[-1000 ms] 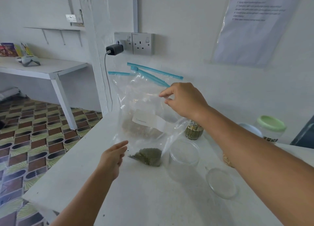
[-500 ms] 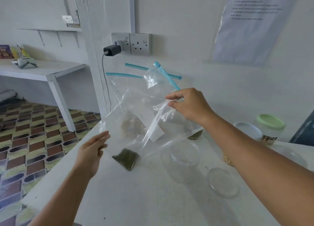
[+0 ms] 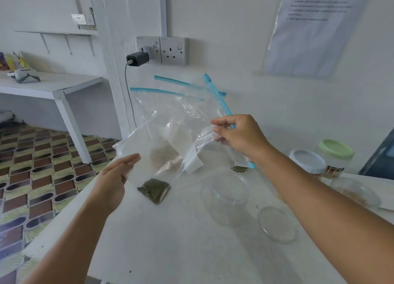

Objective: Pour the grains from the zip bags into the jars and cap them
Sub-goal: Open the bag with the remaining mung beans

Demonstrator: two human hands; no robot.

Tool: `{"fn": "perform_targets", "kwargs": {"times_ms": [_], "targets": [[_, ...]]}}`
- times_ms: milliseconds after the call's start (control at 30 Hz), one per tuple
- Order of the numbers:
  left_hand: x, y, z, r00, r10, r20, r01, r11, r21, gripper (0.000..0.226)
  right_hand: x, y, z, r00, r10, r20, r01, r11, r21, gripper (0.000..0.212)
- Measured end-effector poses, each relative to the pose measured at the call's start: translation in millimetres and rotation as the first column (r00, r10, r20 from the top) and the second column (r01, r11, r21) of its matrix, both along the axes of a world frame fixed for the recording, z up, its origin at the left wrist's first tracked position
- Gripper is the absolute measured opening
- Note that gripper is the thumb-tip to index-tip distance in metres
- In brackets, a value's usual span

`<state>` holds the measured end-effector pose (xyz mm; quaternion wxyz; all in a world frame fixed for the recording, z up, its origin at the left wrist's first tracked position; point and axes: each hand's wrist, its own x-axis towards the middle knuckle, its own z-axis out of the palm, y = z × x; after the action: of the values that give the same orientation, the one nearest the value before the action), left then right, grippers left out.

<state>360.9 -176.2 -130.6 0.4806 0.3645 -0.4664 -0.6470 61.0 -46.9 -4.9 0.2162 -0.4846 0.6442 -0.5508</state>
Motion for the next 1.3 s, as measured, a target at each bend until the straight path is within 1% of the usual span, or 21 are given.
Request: {"fn": "perform_targets", "kwargs": {"times_ms": [100, 133, 200, 267, 400, 467, 533, 600, 733, 933, 1100, 1200, 1300], "targets": [[-0.8, 4.7, -13.8, 0.995, -0.078, 0.066, 0.072, 0.994, 0.086, 0.029, 3.7, -0.5, -2.8, 0.998, 0.029, 0.049, -0.030, 1.000, 0.004, 0.019], [-0.7, 6.7, -18.1, 0.995, -0.076, 0.071, 0.068, 0.991, 0.115, 0.029, 4.9, -0.9, -3.2, 0.998, 0.033, 0.060, -0.033, 0.999, 0.007, 0.019], [-1.5, 7.2, -22.0, 0.998, -0.018, 0.057, 0.010, 0.992, 0.124, 0.026, 5.9, -0.8, -2.7, 0.996, 0.037, 0.076, -0.038, 0.999, 0.010, 0.018], [-2.0, 5.2, -17.1, 0.999, 0.044, 0.026, -0.047, 0.995, 0.088, 0.023, 4.9, 0.6, -0.7, 0.996, 0.039, 0.084, -0.039, 0.999, 0.005, 0.018], [3.8, -4.3, 11.4, 0.985, 0.167, -0.044, -0.166, 0.986, 0.027, 0.021, -0.1, 6.1, 0.5, 0.992, 0.037, 0.119, -0.038, 0.999, 0.008, 0.017], [7.3, -6.9, 22.9, 0.983, 0.175, -0.055, -0.175, 0.985, 0.010, 0.020, -5.3, 10.2, -5.2, 0.994, 0.045, 0.098, -0.049, 0.998, 0.033, 0.021], [9.0, -6.0, 29.1, 0.987, 0.152, -0.058, -0.153, 0.988, -0.003, 0.021, -10.0, 15.8, -13.9, 0.989, 0.088, 0.122, -0.095, 0.994, 0.054, 0.030], [7.9, -3.8, 33.4, 0.988, 0.146, -0.058, -0.146, 0.989, 0.005, 0.023, -15.1, 20.8, -23.0, 0.983, 0.110, 0.150, -0.119, 0.992, 0.049, 0.033], [0.7, -5.8, 44.7, 0.986, 0.166, -0.026, -0.167, 0.985, -0.044, 0.022, -21.5, 25.7, -35.7, 0.964, 0.110, 0.244, -0.107, 0.994, -0.024, 0.035], [-5.5, -8.5, 81.9, 0.976, 0.220, -0.008, -0.218, 0.963, -0.156, 0.020, -18.9, 24.8, -39.7, 0.942, 0.109, 0.318, -0.061, 0.985, -0.158, 0.032], [-6.5, -9.1, 114.7, 0.961, 0.277, -0.005, -0.271, 0.939, -0.211, 0.022, -12.8, 21.7, -37.1, 0.921, 0.132, 0.367, -0.057, 0.976, -0.210, 0.029], [-7.9, -10.8, 127.9, 0.956, 0.292, 0.014, -0.279, 0.926, -0.255, 0.026, -10.2, 25.0, -41.6, 0.922, 0.154, 0.356, -0.080, 0.973, -0.215, 0.030], [-8.4, -14.3, 135.7, 0.951, 0.303, 0.065, -0.271, 0.915, -0.298, 0.021, -12.4, 29.2, -50.0, 0.954, 0.138, 0.265, -0.101, 0.984, -0.148, 0.031]]}}
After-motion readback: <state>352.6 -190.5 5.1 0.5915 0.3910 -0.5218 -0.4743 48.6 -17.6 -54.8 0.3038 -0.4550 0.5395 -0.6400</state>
